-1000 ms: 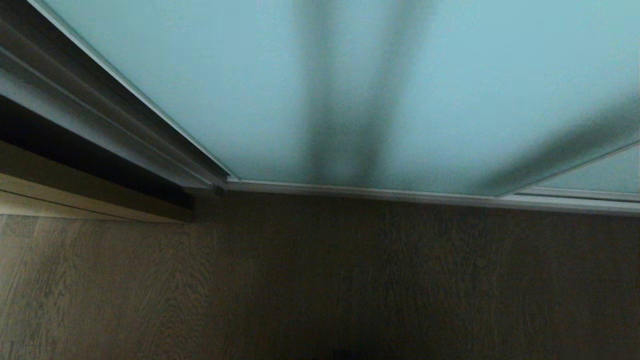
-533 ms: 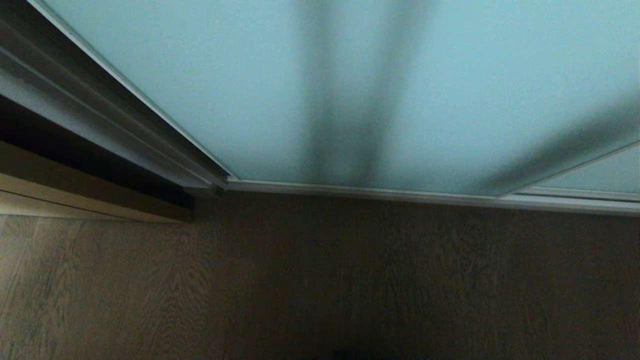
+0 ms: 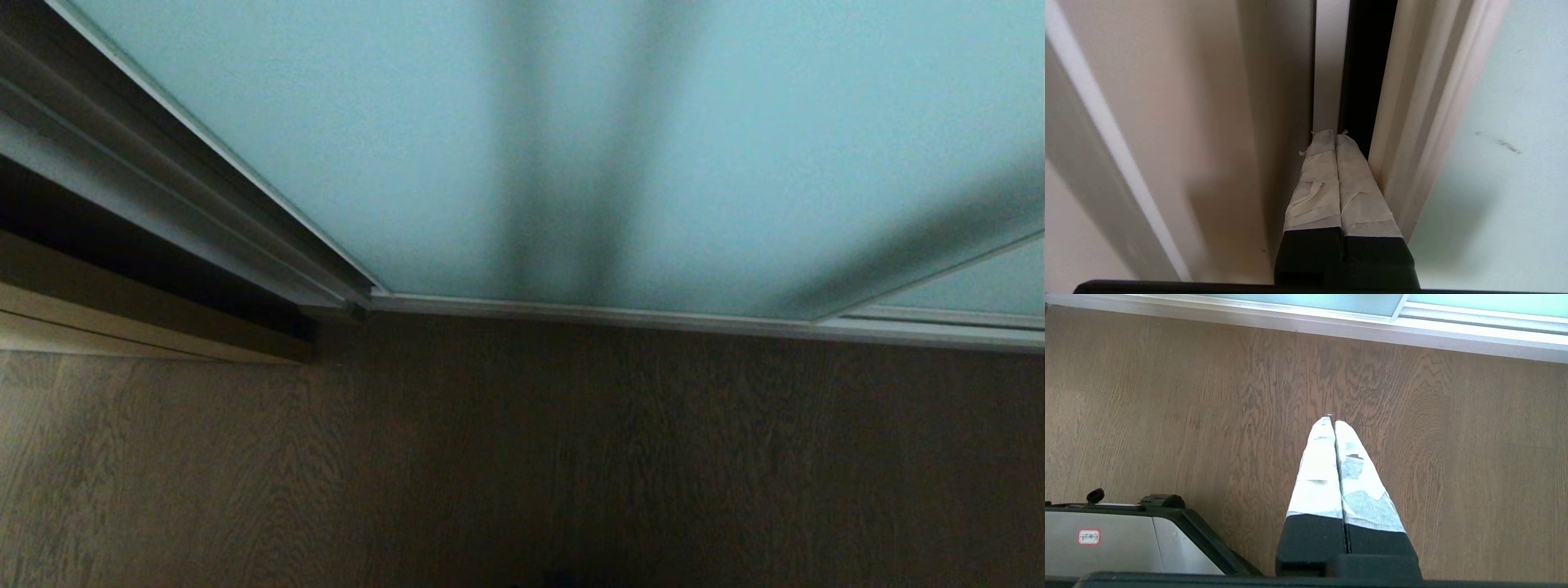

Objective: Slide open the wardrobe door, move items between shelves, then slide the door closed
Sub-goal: Close the door, then open the door

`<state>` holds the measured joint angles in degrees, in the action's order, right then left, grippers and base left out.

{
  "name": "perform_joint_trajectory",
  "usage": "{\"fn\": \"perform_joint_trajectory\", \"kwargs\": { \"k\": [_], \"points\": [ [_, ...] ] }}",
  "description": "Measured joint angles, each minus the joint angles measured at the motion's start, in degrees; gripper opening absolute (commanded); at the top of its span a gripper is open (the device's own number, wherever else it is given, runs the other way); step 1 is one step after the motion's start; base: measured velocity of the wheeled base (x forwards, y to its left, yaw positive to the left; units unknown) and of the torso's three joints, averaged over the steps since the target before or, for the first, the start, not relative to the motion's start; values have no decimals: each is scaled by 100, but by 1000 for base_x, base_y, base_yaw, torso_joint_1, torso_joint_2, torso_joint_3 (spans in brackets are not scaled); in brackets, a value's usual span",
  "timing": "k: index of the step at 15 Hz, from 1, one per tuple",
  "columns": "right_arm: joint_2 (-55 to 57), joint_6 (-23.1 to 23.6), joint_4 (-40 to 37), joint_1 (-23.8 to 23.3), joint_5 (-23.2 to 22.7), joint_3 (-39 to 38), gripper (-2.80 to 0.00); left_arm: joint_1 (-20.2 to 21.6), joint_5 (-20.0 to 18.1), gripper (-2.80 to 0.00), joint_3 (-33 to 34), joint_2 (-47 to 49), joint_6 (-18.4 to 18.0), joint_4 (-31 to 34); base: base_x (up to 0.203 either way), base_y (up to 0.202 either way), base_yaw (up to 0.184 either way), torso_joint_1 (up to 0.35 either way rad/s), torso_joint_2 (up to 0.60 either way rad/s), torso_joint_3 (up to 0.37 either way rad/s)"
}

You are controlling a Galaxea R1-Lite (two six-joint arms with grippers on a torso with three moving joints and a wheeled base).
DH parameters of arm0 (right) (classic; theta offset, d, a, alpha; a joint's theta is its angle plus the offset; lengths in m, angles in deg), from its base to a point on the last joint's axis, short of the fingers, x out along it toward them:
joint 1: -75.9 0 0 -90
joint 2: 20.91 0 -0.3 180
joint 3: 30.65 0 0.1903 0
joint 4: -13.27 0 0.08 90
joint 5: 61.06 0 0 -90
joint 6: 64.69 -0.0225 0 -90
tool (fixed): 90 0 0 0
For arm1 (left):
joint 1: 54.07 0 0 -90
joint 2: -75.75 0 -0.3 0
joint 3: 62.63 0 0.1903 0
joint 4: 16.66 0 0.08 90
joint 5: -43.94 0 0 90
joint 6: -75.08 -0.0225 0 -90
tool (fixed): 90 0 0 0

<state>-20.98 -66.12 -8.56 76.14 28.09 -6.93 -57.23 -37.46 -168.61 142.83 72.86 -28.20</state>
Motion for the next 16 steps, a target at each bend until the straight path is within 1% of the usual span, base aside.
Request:
{"fn": "perform_joint_trajectory", "kwargs": {
  "k": [2, 5, 8, 12, 16],
  "points": [
    [0, 1, 2, 0, 1, 0, -280, -188, 21, -280, -1, 74, -82, -70, 0, 0, 0, 0, 0, 0],
    [0, 3, 2, 0, 0, 0, -280, -449, 58, -280, -10, 267, -264, -437, 0, 0, 0, 0, 0, 0],
    [0, 3, 1, 0, 0, 0, -280, -756, 91, -280, -29, 395, -354, -452, 0, 0, 0, 0, 0, 0],
    [0, 0, 2, 0, 0, 0, -280, -1382, 143, -280, -188, 510, -718, -424, 0, 0, 0, 0, 0, 0],
    [0, 5, 0, 0, 0, 0, -280, -1912, 168, -280, -331, 693, -778, -422, 0, 0, 0, 0, 0, 0]
  ]
}}
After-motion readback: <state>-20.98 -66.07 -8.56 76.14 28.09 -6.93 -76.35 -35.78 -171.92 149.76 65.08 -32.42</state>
